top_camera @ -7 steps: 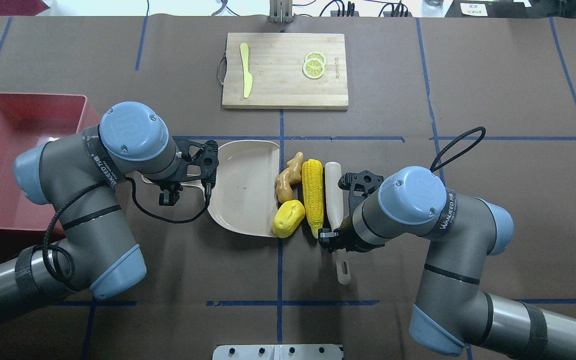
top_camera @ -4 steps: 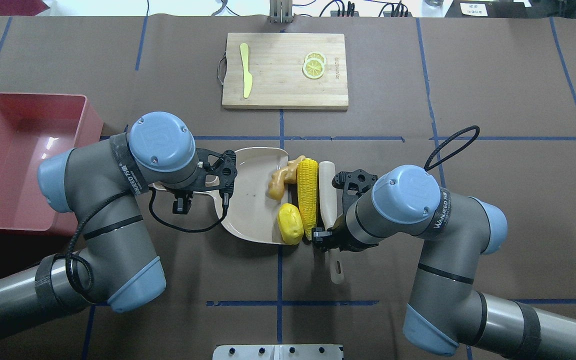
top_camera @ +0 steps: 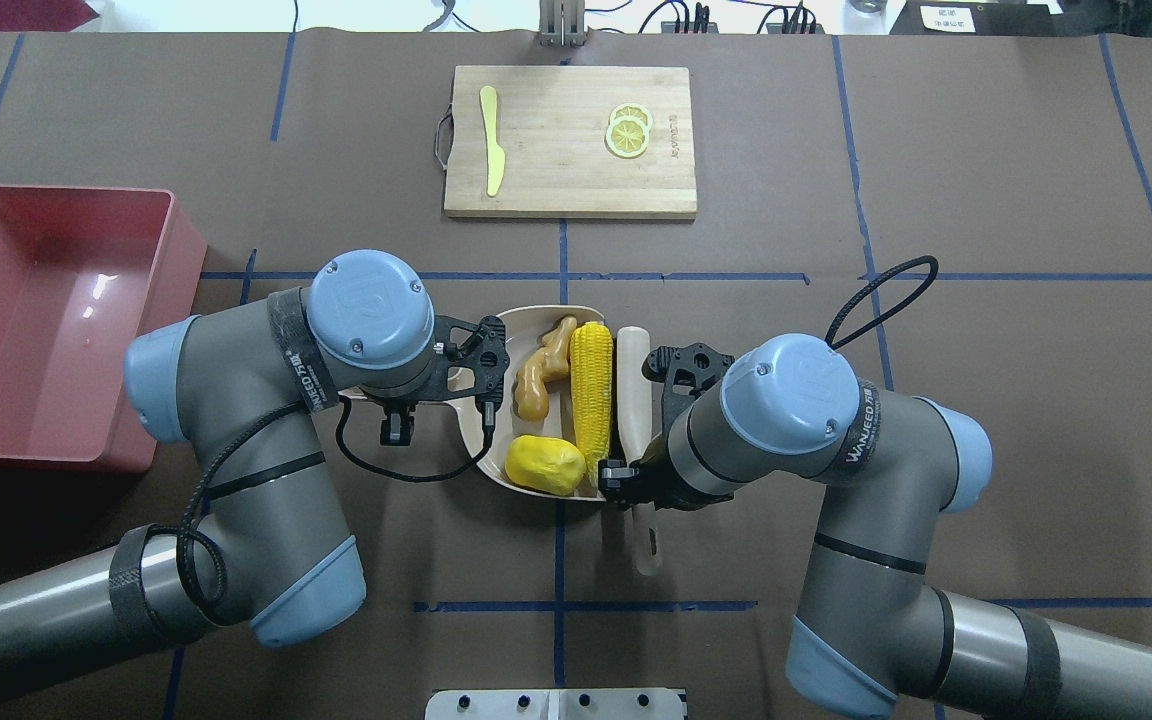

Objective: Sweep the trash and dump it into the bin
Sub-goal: 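Sweep the ginger, potato and corn into the dustpan with the right gripper's brush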

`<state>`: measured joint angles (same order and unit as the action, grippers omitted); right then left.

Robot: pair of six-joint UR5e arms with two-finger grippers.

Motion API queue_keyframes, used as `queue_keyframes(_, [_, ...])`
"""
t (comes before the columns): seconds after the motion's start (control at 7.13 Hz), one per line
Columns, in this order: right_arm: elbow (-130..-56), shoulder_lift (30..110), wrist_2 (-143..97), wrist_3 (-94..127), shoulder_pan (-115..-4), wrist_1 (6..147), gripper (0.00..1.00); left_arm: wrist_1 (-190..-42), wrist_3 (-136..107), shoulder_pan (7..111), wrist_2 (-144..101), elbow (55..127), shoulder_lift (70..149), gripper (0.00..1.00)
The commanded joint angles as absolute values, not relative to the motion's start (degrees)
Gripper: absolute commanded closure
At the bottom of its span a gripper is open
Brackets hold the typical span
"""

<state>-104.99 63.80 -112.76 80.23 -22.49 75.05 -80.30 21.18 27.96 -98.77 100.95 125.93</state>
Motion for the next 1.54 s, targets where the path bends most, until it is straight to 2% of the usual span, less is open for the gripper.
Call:
queue_keyframes(0.0, [-104.9,62.6,-112.8,81.6,-21.9,75.1,1.0,-80.6,19.9,27.8,-98.8,100.1,126.6,0.81])
queue_keyframes(0.7, [-107.7,62.8,-113.4,82.0,-23.5,75.4,1.0,-87.9,16.8,27.7,-99.3,100.4,124.7,0.82])
queue_keyframes(0.98, [-114.0,65.8,-114.6,81.9,-25.1,79.7,1.0,-90.3,13.2,27.7,-99.5,100.5,123.6,0.82])
queue_keyframes(1.4, [-117.4,66.9,-114.9,81.9,-27.8,82.6,1.0,-90.4,9.0,28.2,-101.9,101.7,123.7,0.83])
